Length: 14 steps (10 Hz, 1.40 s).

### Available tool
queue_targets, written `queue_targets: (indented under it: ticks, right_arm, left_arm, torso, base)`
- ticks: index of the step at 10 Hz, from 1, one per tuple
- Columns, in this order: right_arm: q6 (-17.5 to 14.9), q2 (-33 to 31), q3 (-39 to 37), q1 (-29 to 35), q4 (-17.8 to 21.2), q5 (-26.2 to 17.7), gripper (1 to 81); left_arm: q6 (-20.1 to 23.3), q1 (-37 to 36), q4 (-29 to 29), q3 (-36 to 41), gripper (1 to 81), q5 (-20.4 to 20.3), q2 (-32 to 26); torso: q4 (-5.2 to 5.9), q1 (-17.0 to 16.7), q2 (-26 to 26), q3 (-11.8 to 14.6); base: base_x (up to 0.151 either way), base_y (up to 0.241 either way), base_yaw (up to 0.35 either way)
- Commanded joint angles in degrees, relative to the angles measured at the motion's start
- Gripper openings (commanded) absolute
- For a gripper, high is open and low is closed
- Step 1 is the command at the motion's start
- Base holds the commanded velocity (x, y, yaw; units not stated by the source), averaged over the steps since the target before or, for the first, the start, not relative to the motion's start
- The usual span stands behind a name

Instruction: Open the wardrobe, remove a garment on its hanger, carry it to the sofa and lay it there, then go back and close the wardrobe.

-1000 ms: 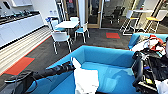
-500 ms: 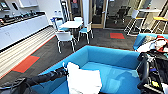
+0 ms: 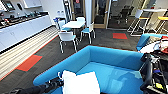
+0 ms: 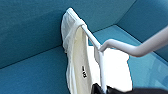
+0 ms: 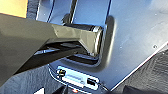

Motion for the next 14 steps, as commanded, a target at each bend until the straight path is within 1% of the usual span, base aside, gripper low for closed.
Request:
queue_targets:
  ticks: [1, 2, 5, 6, 7, 10, 11, 12, 13, 14]
  right_arm:
    - [-0.25, 1.08, 0.79, 0.23, -0.66, -3.75, 81.1]
    - [-0.25, 1.08, 0.79, 0.23, -0.66, -3.75, 81.1]
    - [-0.25, 1.26, 0.71, -0.03, -1.1, -3.75, 81.1]
    - [-0.25, 1.26, 0.79, -0.03, -1.1, -3.75, 81.1]
    - [-0.25, 1.35, 0.71, -0.03, -1.1, -3.75, 81.1]
    - [-0.25, 1.35, 0.71, 0.06, -1.19, -3.75, 81.1]
    - [-0.25, 1.35, 0.71, 0.15, -1.19, -3.75, 81.1]
    - [-0.25, 1.35, 0.71, 0.23, -1.01, -3.75, 81.1]
    - [-0.08, 1.35, 0.71, 0.41, -0.84, -3.75, 81.1]
    - [0.1, 1.35, 0.71, 0.67, -0.75, -3.75, 81.1]
  left_arm:
    - [1.82, -2.77, 0.92, -1.79, 1.0, -2.94, -2.43]
    - [1.99, -1.1, 1.1, -3.87, 1.0, -4.61, -1.91]
    - [2.0, 3.11, 2.14, -8.47, 1.0, -5.05, -0.41]
    - [1.82, 4.35, 4.53, -8.2, 1.0, -5.84, 0.03]
    - [1.91, 5.4, 5.76, -8.11, 81.1, -7.95, 0.29]
    - [2.0, 8.57, 8.39, -8.38, 81.1, -8.39, 1.7]
    - [2.0, 10.41, 10.59, -8.2, 1.0, -8.39, 1.88]
    - [2.0, 13.3, 14.37, -8.03, 1.0, -8.39, 2.14]
    - [2.0, 17.23, 20.03, -7.5, 1.0, -8.56, 2.4]
    - [1.91, 21.56, 25.94, -7.41, 1.0, -10.14, 2.66]
  torso:
    - [0.0, 0.0, 0.0, 0.0]
    - [0.0, 0.0, 0.0, 0.0]
    - [0.0, 0.0, 0.0, 0.0]
    - [0.0, 0.0, 0.0, 0.0]
    - [0.0, 0.0, 0.0, 0.0]
    - [0.0, 0.0, 0.0, 0.0]
    - [0.0, 0.0, 0.0, 0.0]
    - [0.0, 0.0, 0.0, 0.0]
    - [0.0, 0.0, 0.0, 0.0]
    - [0.0, 0.0, 0.0, 0.0]
  base:
    - [0.0, 0.0, 0.0]
    - [0.0, 0.0, 0.0]
    - [0.0, 0.0, 0.0]
    - [0.0, 0.0, 0.0]
    - [0.0, 0.0, 0.0]
    - [0.0, 0.0, 0.0]
    - [0.0, 0.0, 0.0]
    - [0.0, 0.0, 0.0]
    - [0.0, 0.0, 0.0]
    - [0.0, 0.0, 0.0]
